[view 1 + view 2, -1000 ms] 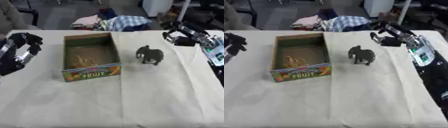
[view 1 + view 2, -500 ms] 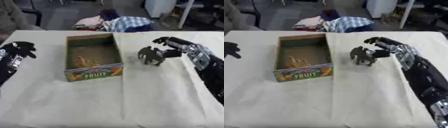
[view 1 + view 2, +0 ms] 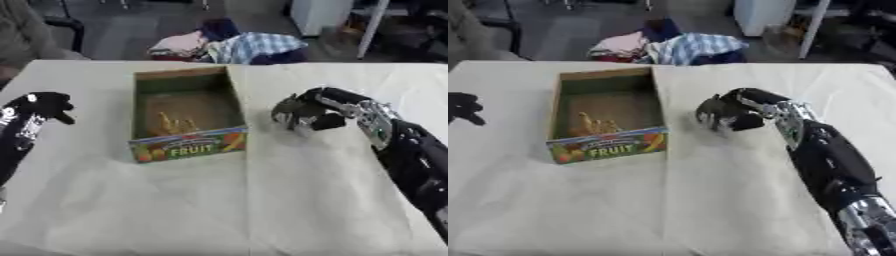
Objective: Pick up objects on the table and place them in the box.
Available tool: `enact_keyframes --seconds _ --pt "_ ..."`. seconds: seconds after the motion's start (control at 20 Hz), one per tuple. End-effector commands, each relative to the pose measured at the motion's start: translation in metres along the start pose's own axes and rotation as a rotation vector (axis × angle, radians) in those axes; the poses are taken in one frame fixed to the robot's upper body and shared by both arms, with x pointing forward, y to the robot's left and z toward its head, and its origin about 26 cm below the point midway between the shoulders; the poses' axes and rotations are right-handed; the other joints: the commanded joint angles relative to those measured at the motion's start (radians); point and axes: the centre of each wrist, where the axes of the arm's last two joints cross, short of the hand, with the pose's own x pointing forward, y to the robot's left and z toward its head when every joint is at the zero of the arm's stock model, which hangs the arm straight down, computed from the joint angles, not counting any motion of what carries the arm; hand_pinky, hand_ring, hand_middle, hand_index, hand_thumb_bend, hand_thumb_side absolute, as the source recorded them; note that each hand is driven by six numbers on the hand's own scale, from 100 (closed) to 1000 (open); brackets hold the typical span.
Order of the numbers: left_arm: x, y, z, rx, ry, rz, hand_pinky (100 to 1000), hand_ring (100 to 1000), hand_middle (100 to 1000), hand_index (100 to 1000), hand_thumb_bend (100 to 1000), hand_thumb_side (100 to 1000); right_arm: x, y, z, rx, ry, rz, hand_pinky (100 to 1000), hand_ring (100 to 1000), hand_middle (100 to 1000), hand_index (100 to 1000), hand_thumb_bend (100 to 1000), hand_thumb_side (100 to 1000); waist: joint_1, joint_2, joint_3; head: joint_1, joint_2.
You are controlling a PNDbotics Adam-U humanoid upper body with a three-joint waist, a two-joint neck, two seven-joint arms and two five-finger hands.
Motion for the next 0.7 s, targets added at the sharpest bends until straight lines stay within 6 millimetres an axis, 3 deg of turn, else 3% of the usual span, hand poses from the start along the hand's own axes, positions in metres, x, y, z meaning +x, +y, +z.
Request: enact_keyframes --seconds 0.05,0.3,0.5,0.7 --pt "0.0042 0.0044 -0.0013 0.005 -0.013 -0.012 881 568 599 743 241 814 0.0002 -0.0152 0.0003 -0.058 -0.009 0.044 731 752 650 777 130 671 0.002 -0.009 0.001 -0.001 0.005" --pt "0.0022 0.0026 0.0001 0.004 -0.004 -0.004 882 567 600 745 236 823 0.0005 -0.0137 0.0001 -0.063 -0.008 0.076 693 704 583 743 131 569 0.002 -0.009 0.002 -0.001 0.005" --pt "0.0013 0.0018 0.0007 0.002 0.000 0.000 882 566 600 745 230 831 0.0004 -0.0130 0.0002 -0.077 -0.004 0.089 624 563 450 617 100 418 0.002 -0.010 0.003 -0.001 0.005" --pt "0.0004 0.0010 0.0012 0.001 0.004 0.005 882 564 600 746 218 848 0.0019 -0.0174 -0.0006 -0.123 -0.012 0.089 595 480 342 507 100 348 0.001 -0.011 0.003 -0.001 0.005"
